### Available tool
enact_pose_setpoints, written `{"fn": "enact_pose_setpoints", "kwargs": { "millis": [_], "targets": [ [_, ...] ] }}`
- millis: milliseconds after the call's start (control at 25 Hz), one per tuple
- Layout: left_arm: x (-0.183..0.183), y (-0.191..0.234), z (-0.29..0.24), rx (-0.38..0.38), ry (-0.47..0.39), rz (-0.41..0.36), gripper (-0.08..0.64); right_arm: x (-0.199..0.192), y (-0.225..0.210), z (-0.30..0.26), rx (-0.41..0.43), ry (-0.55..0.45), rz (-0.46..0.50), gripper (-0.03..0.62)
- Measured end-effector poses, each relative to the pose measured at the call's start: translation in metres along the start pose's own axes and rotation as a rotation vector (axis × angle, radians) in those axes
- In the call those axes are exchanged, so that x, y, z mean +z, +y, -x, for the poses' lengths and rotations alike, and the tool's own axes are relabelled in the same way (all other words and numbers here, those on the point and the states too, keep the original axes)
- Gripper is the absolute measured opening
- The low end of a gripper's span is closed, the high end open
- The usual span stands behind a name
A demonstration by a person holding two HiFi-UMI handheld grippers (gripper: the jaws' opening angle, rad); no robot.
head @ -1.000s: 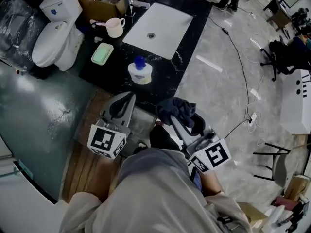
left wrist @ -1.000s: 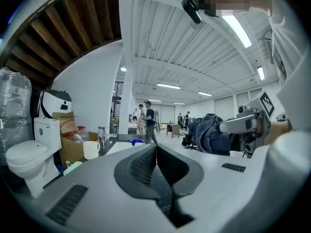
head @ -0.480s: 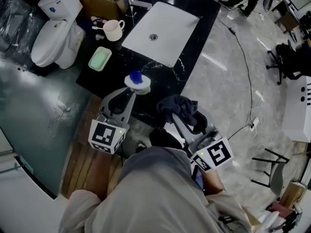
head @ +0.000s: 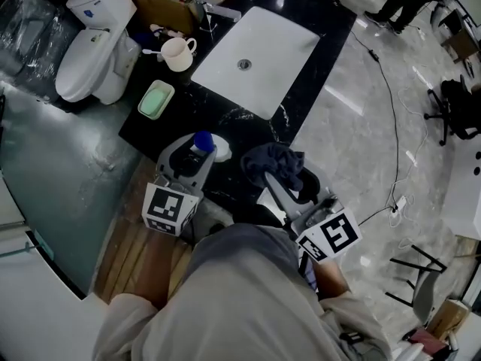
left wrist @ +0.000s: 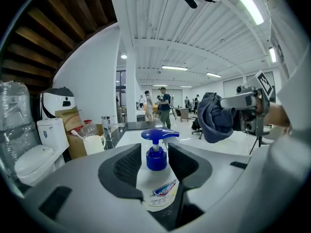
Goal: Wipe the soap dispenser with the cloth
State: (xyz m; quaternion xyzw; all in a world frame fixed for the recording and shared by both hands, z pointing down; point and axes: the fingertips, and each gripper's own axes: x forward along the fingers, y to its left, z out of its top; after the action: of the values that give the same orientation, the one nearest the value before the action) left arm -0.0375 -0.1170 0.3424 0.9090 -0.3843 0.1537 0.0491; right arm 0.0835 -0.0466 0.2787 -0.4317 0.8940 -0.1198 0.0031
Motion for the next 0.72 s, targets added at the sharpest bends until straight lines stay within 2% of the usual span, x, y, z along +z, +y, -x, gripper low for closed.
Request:
{"fn": "enact_pose_setpoints", "kwargs": {
  "millis": [200,400,720],
  "targets": [
    [0.001,-0.002,-0.014,0.026,0.007,-0.014,0.155,0.003,-0.017,-0.006,0.046,-0.006,0.001,0.16],
    [-0.003,0.001,-0.018,0.074,0.01,0.01,0.152,0.002,-0.027,-0.006,0.076,-0.013,0.0,0.16],
    [-0.002,0.001,-0.009,0.09,-0.008,0.018,0.146,0.002,-0.029,-0.009,0.11,-0.026,-0.029,0.16]
  ]
}}
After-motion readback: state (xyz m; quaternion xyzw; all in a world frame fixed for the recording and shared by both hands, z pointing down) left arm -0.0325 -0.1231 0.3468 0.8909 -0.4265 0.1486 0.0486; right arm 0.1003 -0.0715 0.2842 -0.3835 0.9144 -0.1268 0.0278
